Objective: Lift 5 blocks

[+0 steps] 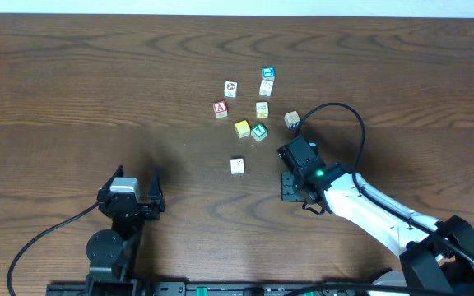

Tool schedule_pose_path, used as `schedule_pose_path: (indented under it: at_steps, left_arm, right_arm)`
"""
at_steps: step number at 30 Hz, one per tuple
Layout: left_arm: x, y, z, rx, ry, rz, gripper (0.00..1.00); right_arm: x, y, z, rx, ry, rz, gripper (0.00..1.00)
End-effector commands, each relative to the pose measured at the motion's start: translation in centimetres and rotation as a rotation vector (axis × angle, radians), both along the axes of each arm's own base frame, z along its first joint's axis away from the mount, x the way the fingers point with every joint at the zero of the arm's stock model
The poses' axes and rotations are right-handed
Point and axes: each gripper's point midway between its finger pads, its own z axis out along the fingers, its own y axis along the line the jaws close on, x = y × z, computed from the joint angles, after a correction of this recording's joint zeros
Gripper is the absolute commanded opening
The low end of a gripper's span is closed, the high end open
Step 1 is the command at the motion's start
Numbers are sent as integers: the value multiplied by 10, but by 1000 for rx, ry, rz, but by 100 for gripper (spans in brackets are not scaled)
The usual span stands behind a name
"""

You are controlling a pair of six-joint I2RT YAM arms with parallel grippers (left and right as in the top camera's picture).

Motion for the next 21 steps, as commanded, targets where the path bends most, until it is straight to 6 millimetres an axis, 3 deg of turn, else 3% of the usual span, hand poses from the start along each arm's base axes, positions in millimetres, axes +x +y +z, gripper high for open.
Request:
schedule_pose_path:
  at_steps: [1,9,15,21]
  left_arm:
    - [-1,-2,-15,-4,48,-11,72]
    - [-1,-2,-15,-4,49,-11,73]
    - [-1,-2,-15,-4,52,-11,73]
    - [-1,-2,-15,-4,52,-11,73]
  right_arm:
    - [-1,-2,-2,-31,-4,42,22]
    - [0,-2,-2,-30,-6,42,41]
    - [0,-2,-2,-28,-6,41,41]
    - [-4,3,-3,18,21,-32,29]
